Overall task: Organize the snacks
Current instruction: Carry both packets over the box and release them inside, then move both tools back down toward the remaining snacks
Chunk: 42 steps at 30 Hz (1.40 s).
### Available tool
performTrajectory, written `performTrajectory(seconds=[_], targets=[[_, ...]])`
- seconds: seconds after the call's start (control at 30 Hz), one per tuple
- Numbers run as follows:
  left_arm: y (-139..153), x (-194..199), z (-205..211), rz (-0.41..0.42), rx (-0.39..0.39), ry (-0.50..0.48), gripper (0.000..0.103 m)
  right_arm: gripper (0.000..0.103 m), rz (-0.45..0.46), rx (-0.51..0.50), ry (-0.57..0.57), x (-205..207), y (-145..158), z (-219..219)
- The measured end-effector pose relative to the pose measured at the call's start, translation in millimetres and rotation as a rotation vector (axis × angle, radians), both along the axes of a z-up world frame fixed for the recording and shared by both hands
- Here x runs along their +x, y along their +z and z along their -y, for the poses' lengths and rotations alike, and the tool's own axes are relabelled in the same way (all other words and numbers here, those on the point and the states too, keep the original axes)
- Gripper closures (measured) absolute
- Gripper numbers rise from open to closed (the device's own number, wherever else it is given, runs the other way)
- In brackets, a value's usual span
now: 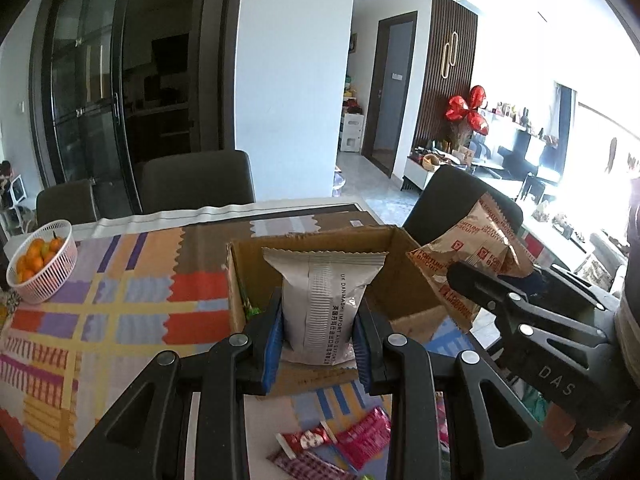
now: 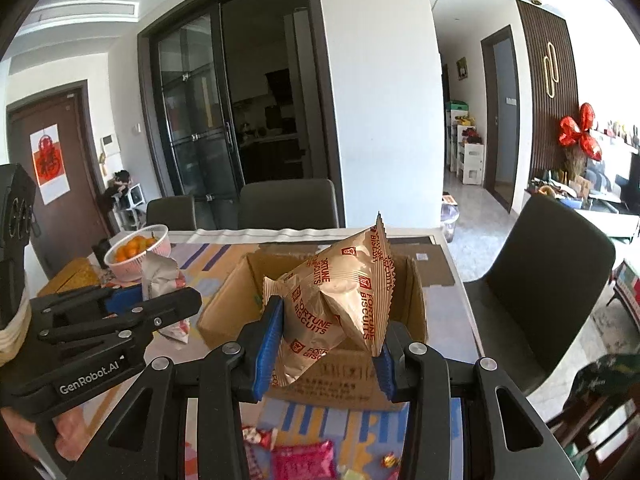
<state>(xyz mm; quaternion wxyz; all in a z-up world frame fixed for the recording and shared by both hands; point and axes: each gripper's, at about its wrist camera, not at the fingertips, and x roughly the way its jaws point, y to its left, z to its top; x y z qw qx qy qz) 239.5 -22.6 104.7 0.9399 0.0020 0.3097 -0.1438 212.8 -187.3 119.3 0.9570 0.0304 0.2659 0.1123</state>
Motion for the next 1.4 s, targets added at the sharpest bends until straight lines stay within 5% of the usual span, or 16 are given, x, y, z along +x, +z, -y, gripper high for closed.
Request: performTrajectory(seconds=[0.47,0.53,0.63,0.87,1.4], targets=[[-10.8,62.8,11.8,-0.033,0.027,-0.015,0.071,0.061,-0.070,-0.038,0.000,64.1,-21.0,4.1],[-14.2,69.6,12.9,-0.035,0.037,0.000,0.065,0.061,-0.076,-0.048,-0.001,70.7,-24.7,2.9],[-16.5,72.9,11.5,-0.032,0.057,0.036,0.053,0.044,-0.068,-0.106,-0.045,75.6,-31.4,2.3],[-9.7,41.1,10.3,0.033,0.125,0.061,0.040,0.038,-0.052,-0.138,-0.089,56.7,-30.4,6.5],[1.9,-59.8,3.4,0.054,0.102,0.025,0.021,0.028,0.055,-0.141,-0.050,-41.8,6.7,2.4]])
